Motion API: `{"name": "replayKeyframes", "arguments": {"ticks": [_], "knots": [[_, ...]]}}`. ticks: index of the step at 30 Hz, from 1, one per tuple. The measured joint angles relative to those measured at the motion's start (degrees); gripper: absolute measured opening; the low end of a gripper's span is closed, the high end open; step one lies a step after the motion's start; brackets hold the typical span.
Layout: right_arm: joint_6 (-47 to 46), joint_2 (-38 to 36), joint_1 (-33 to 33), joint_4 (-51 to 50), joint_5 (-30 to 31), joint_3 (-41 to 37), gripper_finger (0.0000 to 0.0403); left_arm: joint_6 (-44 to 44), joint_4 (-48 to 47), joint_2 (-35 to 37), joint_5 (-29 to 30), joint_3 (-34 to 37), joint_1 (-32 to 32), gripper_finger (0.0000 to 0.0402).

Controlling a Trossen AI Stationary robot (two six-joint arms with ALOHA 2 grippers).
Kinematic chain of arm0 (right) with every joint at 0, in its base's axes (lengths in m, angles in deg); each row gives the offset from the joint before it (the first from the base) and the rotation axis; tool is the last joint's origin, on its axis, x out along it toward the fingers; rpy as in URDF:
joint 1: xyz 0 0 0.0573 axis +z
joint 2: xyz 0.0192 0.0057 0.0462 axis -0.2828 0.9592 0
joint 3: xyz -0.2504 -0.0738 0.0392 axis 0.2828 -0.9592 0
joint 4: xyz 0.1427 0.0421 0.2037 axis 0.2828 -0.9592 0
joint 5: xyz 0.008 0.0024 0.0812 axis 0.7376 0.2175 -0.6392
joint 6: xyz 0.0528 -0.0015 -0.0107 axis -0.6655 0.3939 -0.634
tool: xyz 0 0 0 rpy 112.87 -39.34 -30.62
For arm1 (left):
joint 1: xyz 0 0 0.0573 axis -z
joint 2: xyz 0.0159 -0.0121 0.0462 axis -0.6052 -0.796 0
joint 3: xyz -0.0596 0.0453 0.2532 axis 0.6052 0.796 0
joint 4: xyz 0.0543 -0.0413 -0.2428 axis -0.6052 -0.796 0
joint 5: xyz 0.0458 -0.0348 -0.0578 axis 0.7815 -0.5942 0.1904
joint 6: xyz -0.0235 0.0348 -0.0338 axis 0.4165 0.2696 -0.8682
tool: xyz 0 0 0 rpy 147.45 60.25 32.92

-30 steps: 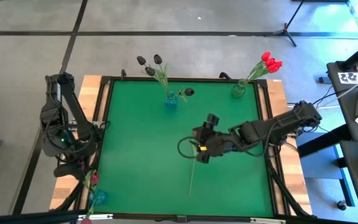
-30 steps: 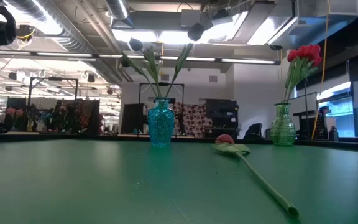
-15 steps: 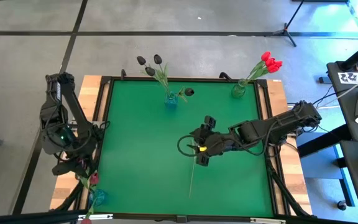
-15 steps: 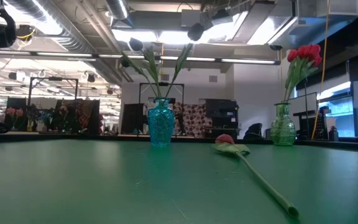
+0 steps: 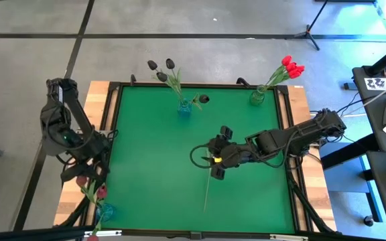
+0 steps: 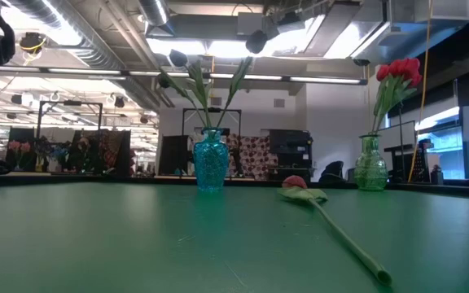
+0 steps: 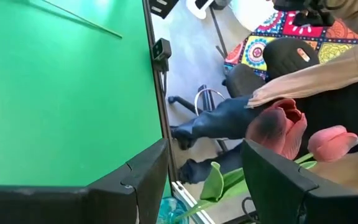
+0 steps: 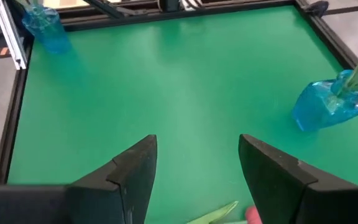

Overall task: Sort flowers into vase by color
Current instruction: Put the pink tulip into the bottom blue vase

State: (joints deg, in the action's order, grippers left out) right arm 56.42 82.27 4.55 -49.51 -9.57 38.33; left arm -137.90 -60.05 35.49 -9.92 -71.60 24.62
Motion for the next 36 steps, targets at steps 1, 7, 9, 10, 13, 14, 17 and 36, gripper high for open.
{"name": "replayKeyframes", "arguments": {"ticks": [1, 7, 9, 10, 13, 14, 17, 36], "knots": [[-0.1, 0.0, 0.0, -0.2, -0.3, 0.0, 0.0227, -0.1, 0.0, 0.0, -0.1, 0.0, 0.0, 0.0197], [-3.5, 0.1, 0.0, -1.2, -0.6, 0.0, 0.0227, -0.5, 0.9, -0.2, 1.6, 0.0, 0.0, 0.0197], [-3.7, 0.2, 0.0, -1.3, -1.8, 0.0, 0.0227, 0.3, 1.6, -0.2, 3.5, 0.0, 0.0, 0.0197], [-4.1, 0.2, 0.0, -1.3, -2.4, 0.0, 0.0227, 0.7, 1.8, -0.2, 4.9, 0.0, 0.0, 0.0197], [-8.9, 0.2, 0.0, -1.2, -2.1, 0.0, 0.0227, 2.2, 3.8, -0.2, 11.3, 0.0, 0.0, 0.0197], [-10.4, 0.2, 0.0, -1.3, -1.7, 0.0, 0.0227, 2.9, 4.6, -0.2, 13.8, 0.0, 0.0, 0.0197], [-13.5, 0.2, -0.1, -1.3, 0.3, 0.0, 0.0227, 3.4, 7.1, -0.2, 22.1, 0.0, -1.7, 0.0197], [-73.7, 18.9, -7.8, -16.8, -10.5, -0.1, 0.0227, 3.7, 15.5, -9.6, 30.4, 0.1, -26.0, 0.0197]]}}
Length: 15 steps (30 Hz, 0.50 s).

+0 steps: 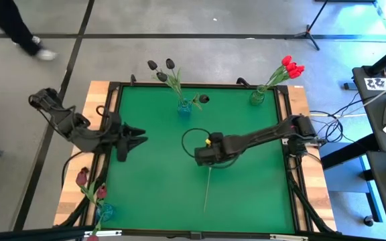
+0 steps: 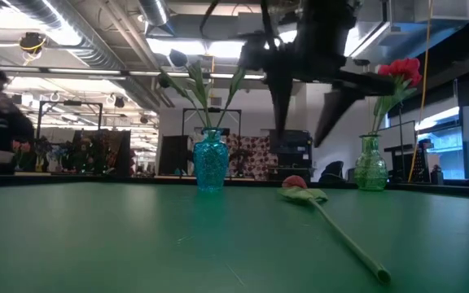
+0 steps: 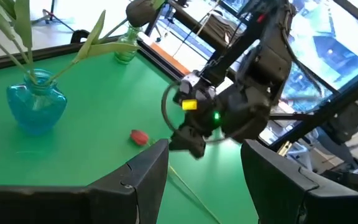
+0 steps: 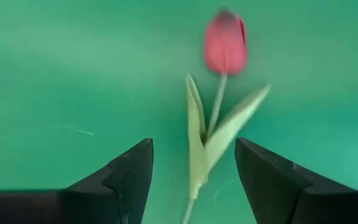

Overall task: Sort flowers into vase by color
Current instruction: Put the pink tulip into the bottom blue vase

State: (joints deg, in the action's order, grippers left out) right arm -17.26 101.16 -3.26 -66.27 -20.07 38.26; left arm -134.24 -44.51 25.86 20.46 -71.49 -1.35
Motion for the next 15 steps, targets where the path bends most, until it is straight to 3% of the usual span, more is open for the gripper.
{"name": "replayKeyframes", "arguments": {"ticks": [7, 15], "knots": [[-3.2, 1.2, -2.6, -2.8, -2.4, 0.0, 0.0227, -2.0, 0.1, -0.4, 3.3, 0.0, 2.6, 0.0197], [-4.4, 1.2, -5.0, 7.9, -4.9, -6.7, 0.0227, -4.0, 0.4, -0.8, 5.1, 0.7, 7.9, 0.0197]]}}
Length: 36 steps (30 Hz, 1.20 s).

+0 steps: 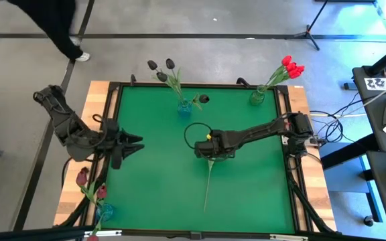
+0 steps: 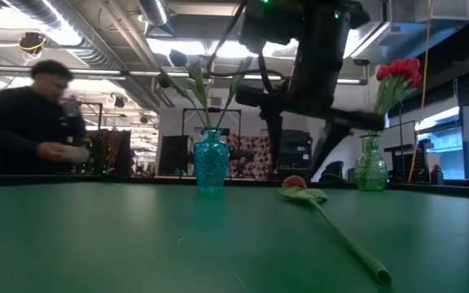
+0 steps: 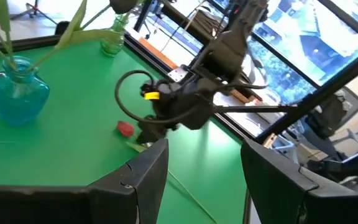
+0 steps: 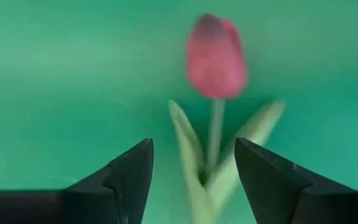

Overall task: Sort flowers into vase by color
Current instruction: Put the pink tulip into the bottom blue vase

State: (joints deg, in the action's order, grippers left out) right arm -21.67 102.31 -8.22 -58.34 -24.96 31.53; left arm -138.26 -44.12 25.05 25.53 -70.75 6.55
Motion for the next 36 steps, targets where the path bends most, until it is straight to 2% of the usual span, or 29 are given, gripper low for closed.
{"name": "replayKeyframes", "arguments": {"ticks": [3, 7, 11, 16, 18, 22, 25, 31, 33, 36], "knots": [[1.1, 0.0, 0.0, 6.0, 2.0, -2.7, 0.0225, -0.2, 0.1, 0.0, 1.5, 0.0, 2.9, 0.0197], [2.2, 2.0, 0.0, 6.6, 1.9, -4.5, 0.0197, -1.4, 0.1, 0.0, 3.3, 0.0, 6.0, 0.0197], [3.3, 3.3, 0.1, 7.7, 2.4, -4.5, 0.0138, -1.4, 0.8, 0.0, 5.0, 0.0, 8.8, 0.0196], [3.8, 3.9, 0.1, 8.1, 3.6, -4.1, 0.0036, 2.1, 3.3, 0.0, 6.4, 0.0, 11.3, 0.0186], [6.4, 4.1, 0.4, 9.9, 5.6, -2.4, 0.0012, 2.1, 3.9, 0.0, 5.8, 0.0, 11.4, 0.0183], [13.2, 1.2, 1.9, 10.4, 11.2, 3.6, 0.0019, 3.7, 6.9, -1.4, 6.8, 0.1, 11.3, 0.0181], [21.2, -1.2, 4.5, 10.1, 17.5, 9.8, 0.0008, 4.8, 10.2, -2.5, 6.5, 0.1, 9.8, 0.0181], [44.4, -4.0, 10.9, 12.7, 30.1, 24.4, 0.0010, 5.6, 13.8, -5.6, -1.2, 0.1, 2.6, 0.0210], [49.9, -4.0, 12.5, 15.0, 31.9, 27.4, 0.0005, 9.0, 16.7, -7.2, -4.3, 0.1, -0.7, 0.0226], [56.2, -4.0, 14.6, 22.0, 32.1, 29.6, 0.0008, 20.7, 22.8, -11.1, -7.6, 0.1, -3.8, 0.0243]]}}
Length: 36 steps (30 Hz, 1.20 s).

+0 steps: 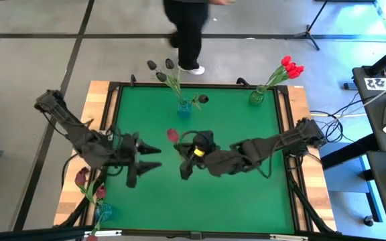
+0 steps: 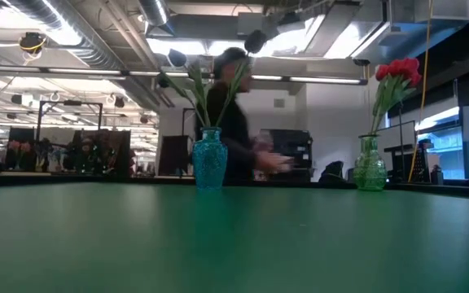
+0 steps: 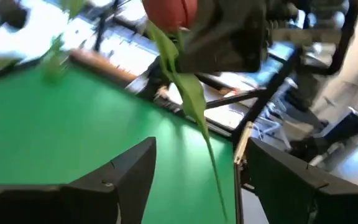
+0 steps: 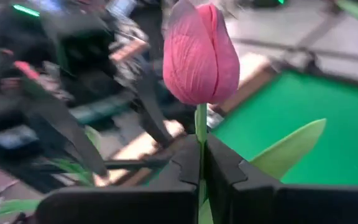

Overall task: Sort flowers into vase by color
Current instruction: Put the pink tulip into the bottom blue vase

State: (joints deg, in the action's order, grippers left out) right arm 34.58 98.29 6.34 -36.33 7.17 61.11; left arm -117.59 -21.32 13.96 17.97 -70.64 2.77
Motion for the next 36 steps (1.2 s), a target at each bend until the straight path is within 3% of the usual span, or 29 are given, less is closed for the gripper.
{"name": "replayKeyframes", "arguments": {"ticks": [4, 10, 20, 29, 36], "knots": [[11.1, 0.0, 3.6, 8.7, 0.1, 2.9, 0.0005, 12.9, 15.1, -3.7, -4.8, 0.0, -0.7, 0.0246], [24.8, 0.0, 5.5, 19.9, -0.4, 3.7, 0.0005, 23.7, 32.6, -7.2, -13.4, 0.0, -3.0, 0.0246], [29.3, 0.1, 4.1, 22.1, -8.1, 3.8, 0.0003, 24.6, 36.5, -9.2, -16.9, 0.0, -6.9, 0.0245], [29.5, 0.9, 1.6, 22.0, -6.2, 3.8, 0.0003, 24.4, 36.3, -9.5, -15.2, 0.0, -9.7, 0.0243], [29.3, 1.6, 0.3, 21.7, -4.1, 3.7, 0.0007, 23.4, 35.2, -9.5, -12.1, -0.1, -10.2, 0.0182]]}}
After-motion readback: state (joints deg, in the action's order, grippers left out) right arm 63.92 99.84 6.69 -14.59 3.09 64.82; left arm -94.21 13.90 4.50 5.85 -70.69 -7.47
